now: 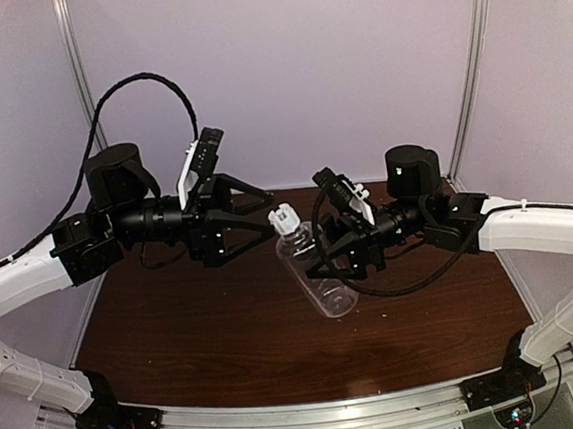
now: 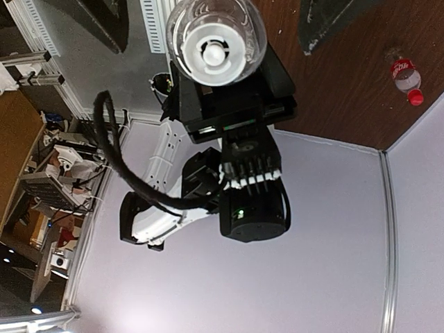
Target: Unscrew the bottle caps
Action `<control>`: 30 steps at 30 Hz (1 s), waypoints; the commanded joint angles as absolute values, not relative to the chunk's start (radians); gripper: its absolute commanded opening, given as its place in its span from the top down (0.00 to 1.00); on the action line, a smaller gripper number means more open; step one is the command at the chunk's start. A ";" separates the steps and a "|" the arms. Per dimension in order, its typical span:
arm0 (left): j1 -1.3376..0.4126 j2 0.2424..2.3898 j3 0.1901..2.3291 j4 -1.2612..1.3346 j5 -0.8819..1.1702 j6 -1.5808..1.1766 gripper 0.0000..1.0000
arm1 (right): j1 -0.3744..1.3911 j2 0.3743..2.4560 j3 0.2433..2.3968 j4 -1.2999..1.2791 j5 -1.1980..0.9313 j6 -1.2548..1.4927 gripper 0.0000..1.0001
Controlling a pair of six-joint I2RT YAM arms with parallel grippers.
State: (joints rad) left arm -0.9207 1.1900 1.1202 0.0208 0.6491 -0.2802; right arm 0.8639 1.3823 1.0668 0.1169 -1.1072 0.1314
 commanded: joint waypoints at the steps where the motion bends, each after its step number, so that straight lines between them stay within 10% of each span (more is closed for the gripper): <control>1: -0.903 1.211 1.133 0.128 0.828 -0.240 0.15 | 0.860 1.395 1.070 0.217 -1.224 0.191 0.47; 30: -0.887 1.377 1.180 0.342 1.018 -0.378 0.55 | 0.861 1.428 1.046 0.320 -1.272 0.264 0.49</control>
